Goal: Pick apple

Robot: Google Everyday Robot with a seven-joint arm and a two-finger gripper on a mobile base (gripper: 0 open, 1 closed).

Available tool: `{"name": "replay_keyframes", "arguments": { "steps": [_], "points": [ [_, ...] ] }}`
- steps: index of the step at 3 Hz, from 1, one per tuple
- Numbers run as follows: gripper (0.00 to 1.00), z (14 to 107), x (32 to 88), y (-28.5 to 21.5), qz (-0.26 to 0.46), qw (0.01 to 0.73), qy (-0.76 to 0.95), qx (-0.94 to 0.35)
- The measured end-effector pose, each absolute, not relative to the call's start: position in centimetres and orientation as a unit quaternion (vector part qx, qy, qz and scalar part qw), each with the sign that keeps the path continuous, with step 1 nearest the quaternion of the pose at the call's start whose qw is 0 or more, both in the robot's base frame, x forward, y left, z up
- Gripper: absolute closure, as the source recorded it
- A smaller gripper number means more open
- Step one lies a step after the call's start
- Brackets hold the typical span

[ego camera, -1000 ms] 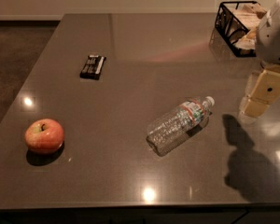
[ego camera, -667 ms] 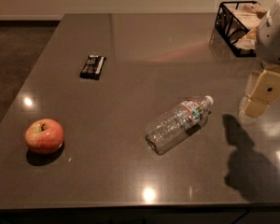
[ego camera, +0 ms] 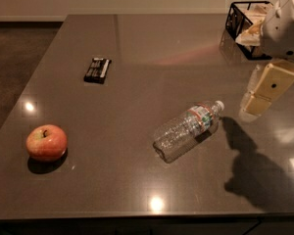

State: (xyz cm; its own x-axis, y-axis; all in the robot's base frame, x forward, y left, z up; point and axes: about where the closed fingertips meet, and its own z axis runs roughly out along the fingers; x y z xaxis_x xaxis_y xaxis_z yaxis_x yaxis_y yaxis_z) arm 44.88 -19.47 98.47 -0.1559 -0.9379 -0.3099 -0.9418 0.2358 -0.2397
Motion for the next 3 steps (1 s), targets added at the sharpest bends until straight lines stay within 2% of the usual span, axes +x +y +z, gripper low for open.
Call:
{"name": "replay_keyframes", "arguments": {
  "steps": [2, 3],
  "points": [
    [0.0, 99.0, 46.1, -9.2, 0.096, 0.254, 0.701, -0.66],
    [0.0, 98.5, 45.4, -1.8, 0.127, 0.267, 0.664, -0.687]
  ]
}}
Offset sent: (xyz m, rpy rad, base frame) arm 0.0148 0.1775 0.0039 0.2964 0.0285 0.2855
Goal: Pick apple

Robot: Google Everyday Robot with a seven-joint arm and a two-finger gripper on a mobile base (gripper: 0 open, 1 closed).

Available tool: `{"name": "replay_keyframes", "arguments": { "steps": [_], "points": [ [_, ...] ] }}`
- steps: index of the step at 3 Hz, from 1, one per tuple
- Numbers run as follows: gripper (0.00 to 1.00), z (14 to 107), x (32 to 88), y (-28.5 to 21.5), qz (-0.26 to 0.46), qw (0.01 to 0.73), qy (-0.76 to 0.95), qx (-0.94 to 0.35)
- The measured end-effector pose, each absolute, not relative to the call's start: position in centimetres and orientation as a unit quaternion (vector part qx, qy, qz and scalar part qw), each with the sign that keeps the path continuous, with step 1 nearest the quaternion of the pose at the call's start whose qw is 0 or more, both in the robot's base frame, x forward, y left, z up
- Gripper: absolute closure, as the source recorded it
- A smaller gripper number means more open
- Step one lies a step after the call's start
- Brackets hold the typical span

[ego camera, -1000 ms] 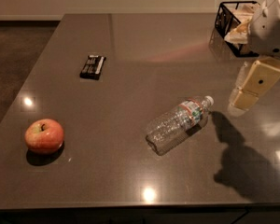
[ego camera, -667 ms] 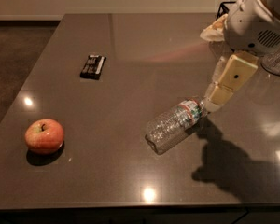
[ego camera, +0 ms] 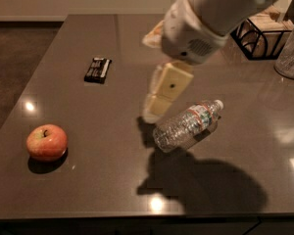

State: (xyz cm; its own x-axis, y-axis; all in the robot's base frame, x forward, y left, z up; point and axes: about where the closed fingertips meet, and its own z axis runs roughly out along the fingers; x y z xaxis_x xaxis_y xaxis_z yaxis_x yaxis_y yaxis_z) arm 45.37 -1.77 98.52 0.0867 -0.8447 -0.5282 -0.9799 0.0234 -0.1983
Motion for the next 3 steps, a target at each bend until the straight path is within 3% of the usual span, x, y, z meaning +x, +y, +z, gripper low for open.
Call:
{"name": "replay_keyframes", "arguments": {
  "steps": [3],
  "points": [
    [0.0, 95.7, 43.2, 11.9, 0.169, 0.267, 0.612, -0.725]
  ]
}}
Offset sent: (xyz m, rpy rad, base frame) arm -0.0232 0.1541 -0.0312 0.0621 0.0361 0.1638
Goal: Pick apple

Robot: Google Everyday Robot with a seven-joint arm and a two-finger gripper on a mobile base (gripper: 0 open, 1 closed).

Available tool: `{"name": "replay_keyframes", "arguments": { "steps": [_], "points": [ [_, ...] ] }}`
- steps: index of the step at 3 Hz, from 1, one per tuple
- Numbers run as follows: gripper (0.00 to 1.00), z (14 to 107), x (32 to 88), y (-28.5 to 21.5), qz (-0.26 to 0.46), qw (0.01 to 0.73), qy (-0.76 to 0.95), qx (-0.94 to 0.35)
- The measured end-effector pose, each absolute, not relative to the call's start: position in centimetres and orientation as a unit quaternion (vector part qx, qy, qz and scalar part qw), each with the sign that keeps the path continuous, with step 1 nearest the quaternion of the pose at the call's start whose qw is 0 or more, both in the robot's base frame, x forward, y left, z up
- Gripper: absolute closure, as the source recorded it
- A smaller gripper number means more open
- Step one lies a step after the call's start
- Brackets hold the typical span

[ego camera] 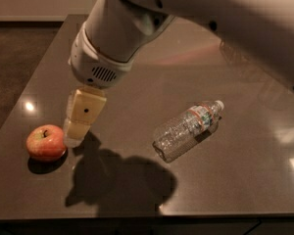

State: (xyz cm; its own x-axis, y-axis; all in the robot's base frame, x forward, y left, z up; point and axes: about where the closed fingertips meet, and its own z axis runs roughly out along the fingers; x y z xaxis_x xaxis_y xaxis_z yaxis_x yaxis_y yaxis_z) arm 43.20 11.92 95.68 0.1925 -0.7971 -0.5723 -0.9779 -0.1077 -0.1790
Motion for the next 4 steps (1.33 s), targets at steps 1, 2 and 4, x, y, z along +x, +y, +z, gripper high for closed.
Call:
{"name": "replay_keyframes", "arguments": {
  "steps": [1, 2, 4],
  "points": [
    [0.0, 93.5, 42.5, 16.0, 0.159, 0.253, 0.598, -0.744],
    [0.0, 90.1, 42.3, 18.1, 0.141, 0.219, 0.591, -0.763],
    [0.0, 85.7, 41.9, 18.8, 0.126, 0.176, 0.59, -0.778]
  ]
}}
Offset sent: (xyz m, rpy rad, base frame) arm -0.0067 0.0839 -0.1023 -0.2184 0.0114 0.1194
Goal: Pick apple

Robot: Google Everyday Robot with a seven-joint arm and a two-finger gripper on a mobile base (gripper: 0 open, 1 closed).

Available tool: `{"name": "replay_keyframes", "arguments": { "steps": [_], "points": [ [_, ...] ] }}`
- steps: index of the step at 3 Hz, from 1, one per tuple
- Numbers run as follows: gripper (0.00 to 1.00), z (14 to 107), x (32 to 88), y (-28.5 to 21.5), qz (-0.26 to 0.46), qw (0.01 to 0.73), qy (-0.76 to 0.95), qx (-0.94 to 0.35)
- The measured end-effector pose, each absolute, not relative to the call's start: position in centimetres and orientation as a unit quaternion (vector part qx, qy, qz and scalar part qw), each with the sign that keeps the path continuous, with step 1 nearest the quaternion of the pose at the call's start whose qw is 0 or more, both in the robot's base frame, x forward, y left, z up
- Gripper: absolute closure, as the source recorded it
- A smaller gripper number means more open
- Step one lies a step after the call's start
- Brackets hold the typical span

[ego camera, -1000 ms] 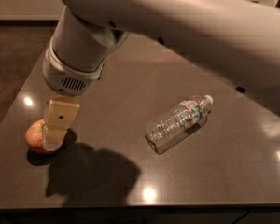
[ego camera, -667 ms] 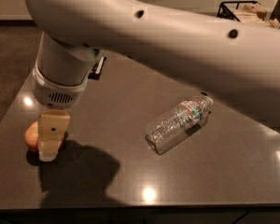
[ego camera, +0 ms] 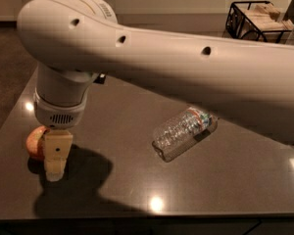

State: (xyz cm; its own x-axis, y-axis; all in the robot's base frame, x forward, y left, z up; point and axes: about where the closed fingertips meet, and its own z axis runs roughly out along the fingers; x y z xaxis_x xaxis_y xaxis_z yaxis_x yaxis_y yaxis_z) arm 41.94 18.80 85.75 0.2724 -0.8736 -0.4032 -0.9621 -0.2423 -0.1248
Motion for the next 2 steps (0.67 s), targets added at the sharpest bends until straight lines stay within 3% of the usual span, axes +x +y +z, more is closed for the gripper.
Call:
{"name": "replay_keyframes", "arguments": {
  "steps": [1, 2],
  "points": [
    [0.0, 84.55, 41.98, 18.63, 0.123, 0.164, 0.593, -0.779],
    [0.16, 83.9, 42.0, 18.56, 0.121, 0.156, 0.595, -0.779]
  ]
}}
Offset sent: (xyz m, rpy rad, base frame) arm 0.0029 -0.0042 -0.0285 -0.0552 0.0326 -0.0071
